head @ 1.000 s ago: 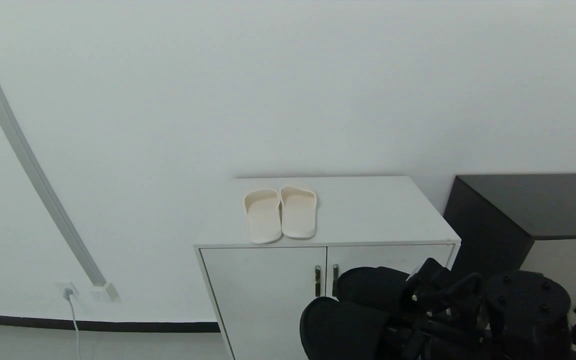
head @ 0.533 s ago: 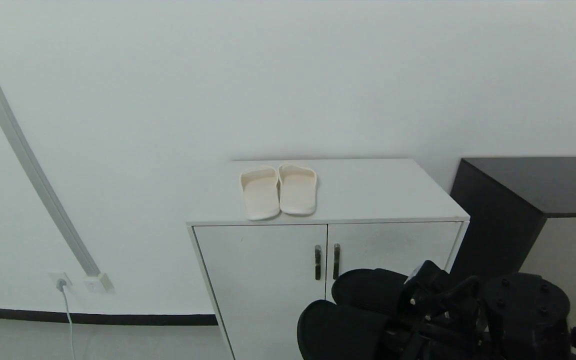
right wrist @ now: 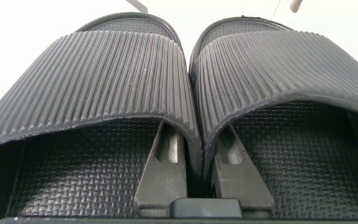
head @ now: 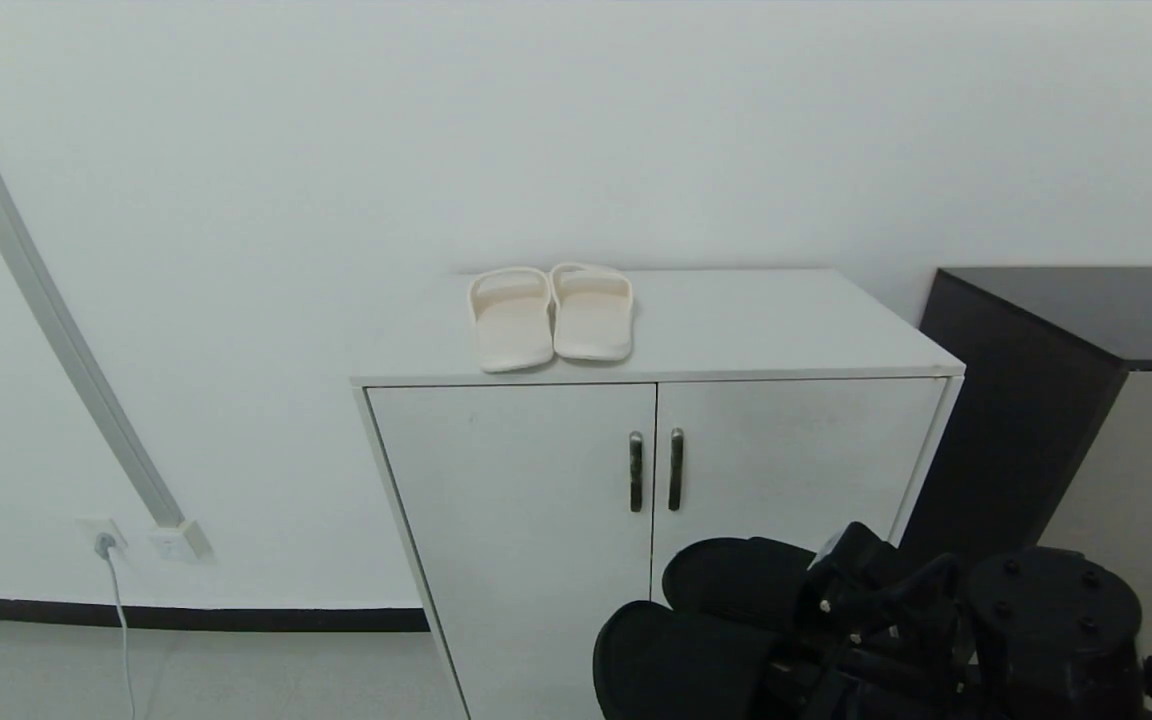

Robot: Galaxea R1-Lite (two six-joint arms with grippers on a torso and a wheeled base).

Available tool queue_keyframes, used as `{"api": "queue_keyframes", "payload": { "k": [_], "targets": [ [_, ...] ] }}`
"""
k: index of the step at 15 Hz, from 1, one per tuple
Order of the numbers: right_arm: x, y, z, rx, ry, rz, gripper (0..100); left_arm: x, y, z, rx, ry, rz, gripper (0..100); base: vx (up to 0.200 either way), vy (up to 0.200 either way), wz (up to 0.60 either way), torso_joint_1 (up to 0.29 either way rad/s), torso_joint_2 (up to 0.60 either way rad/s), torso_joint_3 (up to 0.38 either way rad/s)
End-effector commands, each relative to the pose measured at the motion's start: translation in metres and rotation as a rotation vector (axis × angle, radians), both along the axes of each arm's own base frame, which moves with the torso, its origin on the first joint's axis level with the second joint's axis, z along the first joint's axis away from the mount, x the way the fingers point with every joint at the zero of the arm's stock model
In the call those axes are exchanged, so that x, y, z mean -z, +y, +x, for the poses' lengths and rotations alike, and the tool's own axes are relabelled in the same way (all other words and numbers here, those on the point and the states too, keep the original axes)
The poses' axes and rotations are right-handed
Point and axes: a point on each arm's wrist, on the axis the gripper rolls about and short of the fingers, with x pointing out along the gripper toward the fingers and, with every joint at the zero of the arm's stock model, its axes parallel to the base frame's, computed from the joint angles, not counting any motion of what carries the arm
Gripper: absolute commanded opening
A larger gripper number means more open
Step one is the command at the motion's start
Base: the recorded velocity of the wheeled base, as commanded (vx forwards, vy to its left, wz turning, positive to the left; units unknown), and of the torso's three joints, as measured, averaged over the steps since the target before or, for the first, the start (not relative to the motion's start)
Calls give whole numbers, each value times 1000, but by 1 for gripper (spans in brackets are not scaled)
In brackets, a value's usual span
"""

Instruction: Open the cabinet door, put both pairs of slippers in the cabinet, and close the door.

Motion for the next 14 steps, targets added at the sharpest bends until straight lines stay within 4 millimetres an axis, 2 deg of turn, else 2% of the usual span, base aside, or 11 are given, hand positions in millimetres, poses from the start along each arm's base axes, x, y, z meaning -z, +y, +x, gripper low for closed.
{"api": "queue_keyframes", "payload": {
  "k": [1,8,14],
  "targets": [
    [1,0,-1,-4,-3,-8,0,0,0,0,-1,1,0,100,0,0,0,-173,486,325],
    [5,0,-1,-6,5,-24,0,0,0,0,-1,1,4,100,0,0,0,-136,477,337],
    [7,-1,-1,-7,12,-30,0,0,0,0,1,1,4,100,0,0,0,-59,404,336]
  ]
}}
